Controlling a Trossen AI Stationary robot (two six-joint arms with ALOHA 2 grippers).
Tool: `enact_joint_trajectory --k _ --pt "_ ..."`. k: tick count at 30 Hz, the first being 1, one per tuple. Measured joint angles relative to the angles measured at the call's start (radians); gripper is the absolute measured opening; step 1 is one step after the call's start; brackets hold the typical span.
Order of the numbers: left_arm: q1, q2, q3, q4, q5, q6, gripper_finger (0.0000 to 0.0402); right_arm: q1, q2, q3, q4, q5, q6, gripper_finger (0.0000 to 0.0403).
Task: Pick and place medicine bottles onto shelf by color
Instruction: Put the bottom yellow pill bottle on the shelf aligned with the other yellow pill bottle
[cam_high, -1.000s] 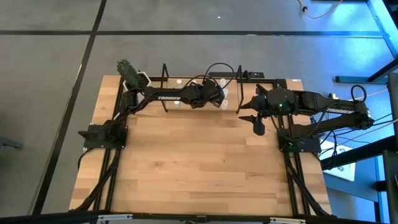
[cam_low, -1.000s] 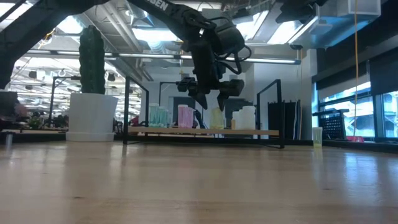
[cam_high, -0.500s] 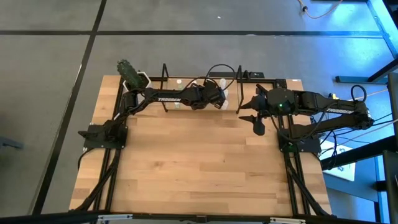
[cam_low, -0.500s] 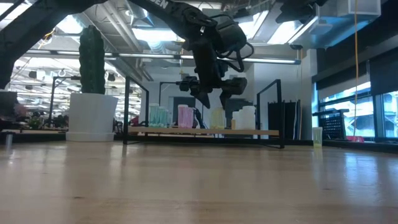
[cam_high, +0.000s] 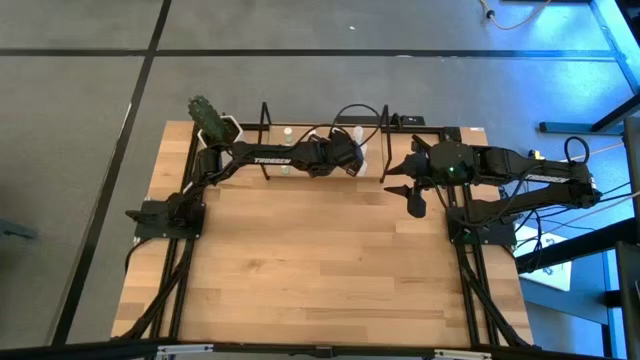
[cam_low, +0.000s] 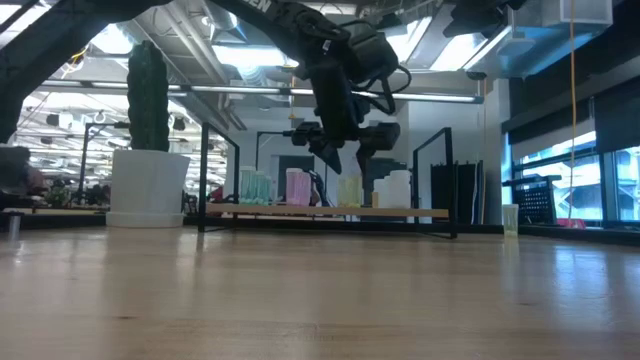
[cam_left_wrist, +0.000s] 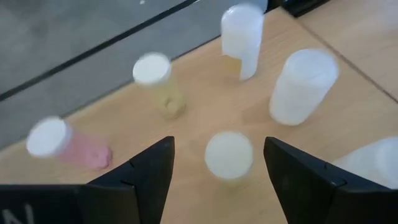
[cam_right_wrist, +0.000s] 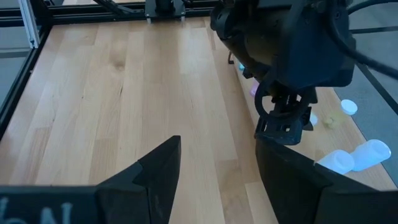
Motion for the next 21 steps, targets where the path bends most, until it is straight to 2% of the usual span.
enact_joint_trajectory --k 10,16,21 --pt "0.0 -0.002 0.114 -0.038 -0.042 0.103 0.0237 0.0 0.0 0.0 0.0 0.0 0.0 0.0209" --pt "-0.006 -0.008 0.2 -0.236 -0.042 0.061 0.0234 0.0 0.0 0.0 0.0 0.0 0.0 0.0209" --pt "-0.022 -0.054 0.237 -0.408 0.02 0.028 0.0201 0.0 0.0 0.0 0.0 0.0 0.0 0.0209"
